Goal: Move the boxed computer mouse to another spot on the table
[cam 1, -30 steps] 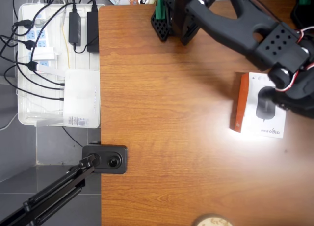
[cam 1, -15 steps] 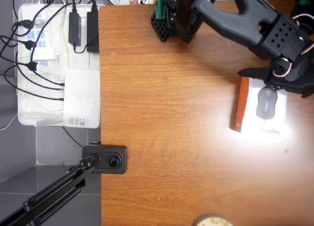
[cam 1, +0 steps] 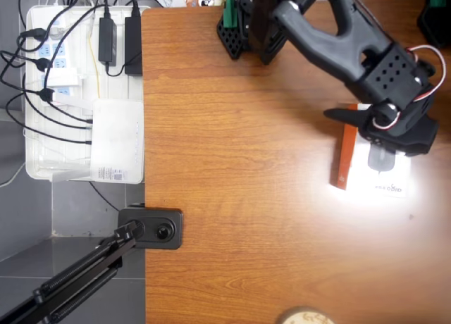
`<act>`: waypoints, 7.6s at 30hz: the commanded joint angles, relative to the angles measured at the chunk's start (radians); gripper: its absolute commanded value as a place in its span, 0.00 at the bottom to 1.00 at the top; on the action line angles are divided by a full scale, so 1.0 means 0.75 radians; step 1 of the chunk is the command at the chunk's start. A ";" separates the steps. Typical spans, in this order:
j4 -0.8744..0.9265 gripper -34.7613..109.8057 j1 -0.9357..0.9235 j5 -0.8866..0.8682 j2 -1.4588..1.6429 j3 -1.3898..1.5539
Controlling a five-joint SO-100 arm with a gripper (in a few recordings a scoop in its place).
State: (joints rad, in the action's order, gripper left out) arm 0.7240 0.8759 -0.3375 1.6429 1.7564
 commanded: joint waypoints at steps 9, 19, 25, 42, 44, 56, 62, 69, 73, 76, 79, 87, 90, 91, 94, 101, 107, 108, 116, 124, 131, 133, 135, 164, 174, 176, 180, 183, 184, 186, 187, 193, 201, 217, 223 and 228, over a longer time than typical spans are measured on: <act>-0.112 0.95 0.022 0.041 -0.184 -0.200; -0.290 0.95 0.106 0.123 -0.284 -0.045; -0.391 0.50 0.084 0.045 -0.425 0.080; -0.196 0.24 -0.706 -0.084 0.252 -0.477; -0.145 0.24 -0.990 0.006 0.393 -0.342; 0.305 0.24 -1.601 0.157 0.669 0.452; 0.272 0.24 -1.644 0.119 0.622 0.642; 0.061 0.24 -1.681 0.084 0.542 0.800; -0.016 0.24 -1.681 0.092 0.466 0.798; -0.061 0.24 -1.673 0.074 0.427 0.800; -0.090 0.25 -1.671 0.043 0.395 0.808; -0.290 0.75 -1.657 0.063 0.360 0.830; -0.295 0.85 -1.651 0.115 0.387 0.800; -0.286 0.86 -1.649 0.119 0.399 0.792; -0.280 0.88 -1.646 0.115 0.440 0.779; -0.188 0.86 -1.644 0.076 0.589 0.677; -0.002 0.71 -1.663 -0.057 0.918 0.423; 0.027 0.64 -1.669 -0.108 0.965 0.372; -0.125 0.24 -1.550 -0.454 1.258 0.317; -0.640 0.24 -1.297 -0.119 1.747 0.785; -1.634 0.24 -1.186 0.231 1.955 1.205; -1.912 0.24 -1.172 0.241 1.955 1.270; -2.125 0.24 -1.158 0.254 1.955 1.305; -3.324 0.24 -1.078 0.137 1.955 1.393; -3.324 0.24 -1.078 -0.358 1.955 1.393; -3.324 0.24 -1.078 -0.307 1.955 1.393; -3.322 0.24 -1.078 -0.303 1.955 1.393; -3.322 0.24 -1.078 -0.303 1.955 1.393; -3.322 0.24 -1.078 -0.303 1.955 1.393; -3.322 0.24 -1.078 -0.303 1.955 1.393; -3.322 0.24 -1.078 -0.303 1.955 1.393; -3.322 0.24 -1.078 -0.303 1.955 1.393; -3.322 0.24 -1.078 -0.303 1.955 1.393; -3.322 0.24 -1.078 -0.303 1.955 1.393; -3.322 0.24 -1.078 -0.303 1.955 1.393; -3.322 0.24 -1.078 -0.303 1.955 1.393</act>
State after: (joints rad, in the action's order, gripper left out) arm -1.7671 0.0706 -0.5691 3.1186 2.8026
